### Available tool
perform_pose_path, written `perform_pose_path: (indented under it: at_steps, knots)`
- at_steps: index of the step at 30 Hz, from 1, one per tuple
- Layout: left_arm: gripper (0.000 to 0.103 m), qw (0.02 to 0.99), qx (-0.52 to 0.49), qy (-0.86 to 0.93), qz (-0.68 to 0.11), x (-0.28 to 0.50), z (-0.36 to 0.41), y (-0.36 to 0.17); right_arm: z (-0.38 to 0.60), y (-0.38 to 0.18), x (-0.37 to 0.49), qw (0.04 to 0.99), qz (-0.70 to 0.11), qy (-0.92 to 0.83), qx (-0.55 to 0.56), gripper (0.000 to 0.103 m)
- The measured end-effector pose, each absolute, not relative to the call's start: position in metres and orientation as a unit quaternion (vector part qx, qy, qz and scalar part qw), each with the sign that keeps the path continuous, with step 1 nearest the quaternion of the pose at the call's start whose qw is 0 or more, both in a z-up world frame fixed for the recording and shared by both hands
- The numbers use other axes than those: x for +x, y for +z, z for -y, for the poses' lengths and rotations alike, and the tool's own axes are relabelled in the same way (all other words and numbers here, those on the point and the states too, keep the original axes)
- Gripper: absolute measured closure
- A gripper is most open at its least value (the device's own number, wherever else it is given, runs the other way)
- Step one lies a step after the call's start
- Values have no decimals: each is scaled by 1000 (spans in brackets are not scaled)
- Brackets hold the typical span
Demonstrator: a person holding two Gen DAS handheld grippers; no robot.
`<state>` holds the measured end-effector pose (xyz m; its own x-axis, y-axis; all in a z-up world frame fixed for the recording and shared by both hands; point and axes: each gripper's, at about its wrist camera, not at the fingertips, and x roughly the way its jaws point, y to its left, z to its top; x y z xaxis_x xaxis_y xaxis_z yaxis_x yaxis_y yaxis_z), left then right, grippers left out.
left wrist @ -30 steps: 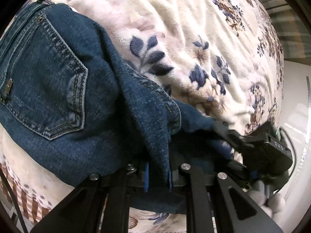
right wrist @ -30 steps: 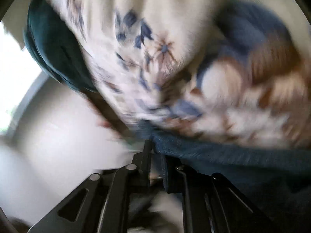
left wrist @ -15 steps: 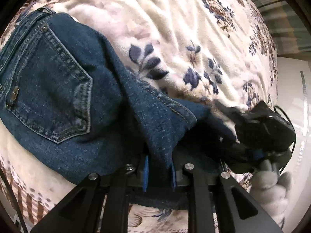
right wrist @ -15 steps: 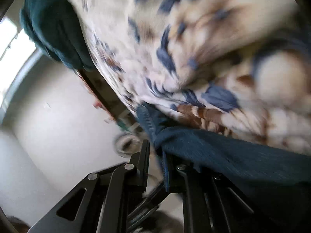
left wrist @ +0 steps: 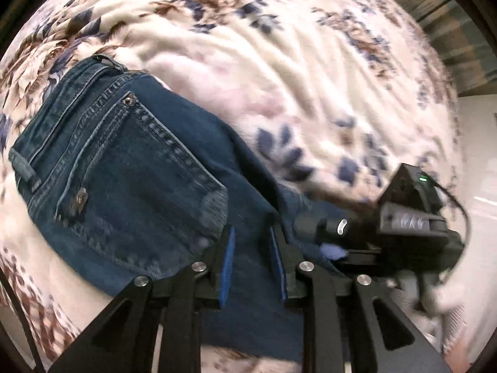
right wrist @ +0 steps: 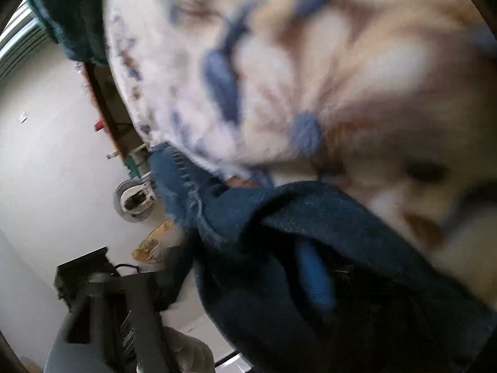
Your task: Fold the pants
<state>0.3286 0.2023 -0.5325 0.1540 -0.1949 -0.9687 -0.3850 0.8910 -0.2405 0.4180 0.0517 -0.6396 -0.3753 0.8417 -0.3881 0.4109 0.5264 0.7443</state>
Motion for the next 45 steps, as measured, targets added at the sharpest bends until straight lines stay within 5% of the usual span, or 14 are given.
perform_pose_path:
  at_steps: [11, 13, 15, 18, 19, 21, 29, 32, 33, 34, 36, 38, 39, 45]
  knots:
    - [82, 719, -185, 68, -666, 338, -199, -565, -36, -561, 511, 494, -755, 284, 325, 100]
    - [82, 717, -188, 69, -667, 335, -203, -563, -53, -555, 502, 485, -771, 310, 271, 84]
    - [82, 717, -186, 69, -668, 331, -204, -564, -65, -560, 488, 460, -779, 334, 265, 35]
    - [82, 718, -176, 69, -669, 330, -203, -563, -91, -580, 463, 438, -792, 357, 231, 30]
    - [82, 719, -171, 69, -670, 331, -200, -564, -93, -595, 451, 435, -800, 359, 204, 32]
    - [82, 720, -164, 67, -671, 332, -197, -563, -100, -603, 448, 459, -805, 344, 153, 88]
    - [82, 721, -175, 66, -668, 329, -197, -558, -47, -599, 492, 469, -785, 260, 311, 99]
    - [82, 723, -169, 71, -666, 327, -203, -555, -63, -608, 497, 429, -804, 273, 308, 69]
    - [82, 725, -166, 73, -665, 327, -203, -553, -73, -611, 492, 420, -811, 281, 294, 33]
    - [82, 727, -159, 74, -664, 329, -204, -551, -92, -615, 488, 404, -814, 297, 292, 20]
    - [82, 732, -145, 77, -662, 332, -199, -547, -113, -623, 486, 379, -822, 304, 297, 20]
    - [82, 732, -136, 79, -663, 334, -197, -548, -130, -630, 486, 396, -833, 289, 257, 36]
    - [82, 731, -132, 79, -664, 334, -198, -550, -136, -634, 487, 410, -843, 268, 225, 71]
    - [82, 734, -127, 68, -663, 327, -200, -550, -118, -597, 502, 484, -801, 209, 284, 87]
